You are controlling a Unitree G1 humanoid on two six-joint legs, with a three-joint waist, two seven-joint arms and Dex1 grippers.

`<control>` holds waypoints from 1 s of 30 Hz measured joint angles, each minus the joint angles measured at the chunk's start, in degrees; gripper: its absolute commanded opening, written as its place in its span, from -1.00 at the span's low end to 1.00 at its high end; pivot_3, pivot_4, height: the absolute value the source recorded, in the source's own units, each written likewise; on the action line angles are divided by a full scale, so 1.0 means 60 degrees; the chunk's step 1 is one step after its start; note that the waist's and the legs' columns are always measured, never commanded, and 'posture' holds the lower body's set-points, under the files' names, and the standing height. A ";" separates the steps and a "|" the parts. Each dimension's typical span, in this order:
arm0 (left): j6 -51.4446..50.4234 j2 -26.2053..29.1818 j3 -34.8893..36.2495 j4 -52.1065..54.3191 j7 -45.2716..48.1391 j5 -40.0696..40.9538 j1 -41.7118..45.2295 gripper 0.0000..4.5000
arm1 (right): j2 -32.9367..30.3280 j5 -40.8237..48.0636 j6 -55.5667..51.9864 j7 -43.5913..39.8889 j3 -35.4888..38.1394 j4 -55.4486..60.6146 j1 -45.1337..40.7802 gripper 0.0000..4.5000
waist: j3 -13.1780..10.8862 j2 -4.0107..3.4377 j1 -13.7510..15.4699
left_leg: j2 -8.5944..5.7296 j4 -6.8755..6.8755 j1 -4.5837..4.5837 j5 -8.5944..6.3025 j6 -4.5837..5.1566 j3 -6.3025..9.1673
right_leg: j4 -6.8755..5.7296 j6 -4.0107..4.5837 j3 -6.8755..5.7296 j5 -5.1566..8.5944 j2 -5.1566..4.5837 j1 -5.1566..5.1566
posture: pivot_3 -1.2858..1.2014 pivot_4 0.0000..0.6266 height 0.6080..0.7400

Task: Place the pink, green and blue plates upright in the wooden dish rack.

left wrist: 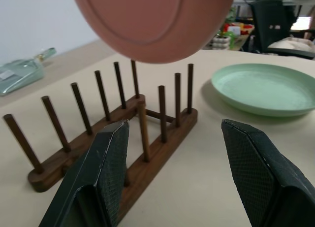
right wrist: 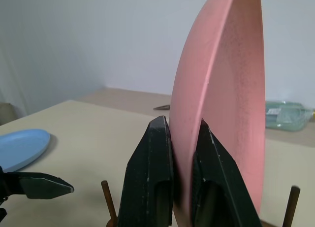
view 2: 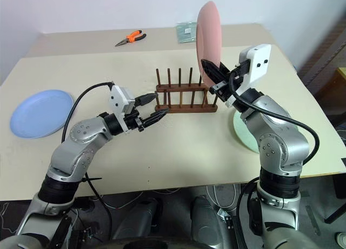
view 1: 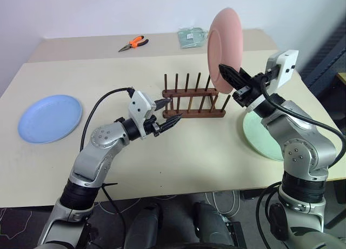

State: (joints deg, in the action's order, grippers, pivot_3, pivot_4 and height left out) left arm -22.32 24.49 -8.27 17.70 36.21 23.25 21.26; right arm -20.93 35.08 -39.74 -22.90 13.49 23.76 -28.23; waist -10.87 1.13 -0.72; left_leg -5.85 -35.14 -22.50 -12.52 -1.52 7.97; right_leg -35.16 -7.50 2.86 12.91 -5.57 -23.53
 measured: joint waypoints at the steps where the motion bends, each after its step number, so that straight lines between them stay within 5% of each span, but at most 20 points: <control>1: -0.0063 -0.0016 -0.0004 0.0069 0.0030 0.0005 -0.0052 0.35 | 0.0000 -0.0002 0.0001 0.0051 0.0000 -0.0119 0.0007 -1.00 | 0.0000 0.0000 -0.0003 | 0.0000 -0.0001 0.0000 0.0000 0.0000 -0.0001 | 0.0000 0.0000 0.0000 0.0000 0.0000 0.0000 | 0.03 -0.52 1.00; 9: -0.0412 -0.0178 -0.0317 0.0445 0.0184 0.0076 -0.0222 0.35 | 0.0001 0.0066 0.0007 0.0342 0.0063 -0.1263 0.0031 -1.00 | -0.0001 -0.0002 -0.0001 | 0.0000 -0.0001 0.0000 0.0000 0.0000 -0.0002 | 0.0000 0.0000 0.0000 0.0000 0.0001 0.0000 | 0.03 -0.52 1.00; 15: -0.0412 -0.0156 -0.0334 0.0442 0.0232 -0.0038 -0.0223 0.38 | -0.0337 -0.0332 0.0360 0.0126 -0.0102 -0.1565 0.0164 0.15 | -0.0005 -0.0008 0.0001 | -0.0001 -0.0002 0.0000 0.0000 0.0001 -0.0004 | 0.0000 -0.0001 0.0000 0.0000 0.0001 0.0001 | 0.03 -0.52 1.00; 17: -0.0411 -0.0154 -0.0341 0.0424 0.0240 -0.0094 -0.0223 0.61 | -0.0738 -0.0782 0.0780 -0.0068 -0.0260 -0.1563 0.0236 0.58 | -0.0006 -0.0009 0.0007 | -0.0001 -0.0001 -0.0001 0.0000 0.0001 -0.0005 | 0.0002 -0.0002 -0.0001 0.0001 0.0000 0.0001 | 0.03 -0.52 1.00; 20: -0.0414 -0.0115 -0.0366 0.0337 0.0243 -0.0243 -0.0249 0.98 | -0.1846 -0.1486 0.1522 -0.0728 -0.0343 -0.1467 0.0942 0.58 | -0.0006 -0.0009 0.0054 | -0.0008 -0.0003 -0.0004 -0.0003 0.0006 -0.0005 | 0.0008 -0.0011 -0.0006 0.0007 -0.0002 0.0009 | 0.03 -0.52 1.00; 30: -0.0329 -0.0127 -0.0675 0.0026 0.0696 -0.0544 -0.0213 0.98 | -0.4067 -0.2372 0.1883 -0.2259 0.0393 -0.0928 0.4399 0.58 | -0.0006 -0.0014 0.0003 | 0.0003 -0.0010 0.0000 -0.0009 0.0015 -0.0018 | 0.0008 -0.0013 -0.0002 0.0012 -0.0006 0.0013 | 0.03 -0.52 1.00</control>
State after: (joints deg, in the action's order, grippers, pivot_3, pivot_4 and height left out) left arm -24.30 23.73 -12.32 17.85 40.39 19.98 19.98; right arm -45.34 20.84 -28.44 -36.45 15.85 18.20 -1.84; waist -10.91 1.04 -0.71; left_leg -5.84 -35.20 -22.50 -12.58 -1.43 7.86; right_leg -35.11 -7.58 2.85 12.98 -5.60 -23.45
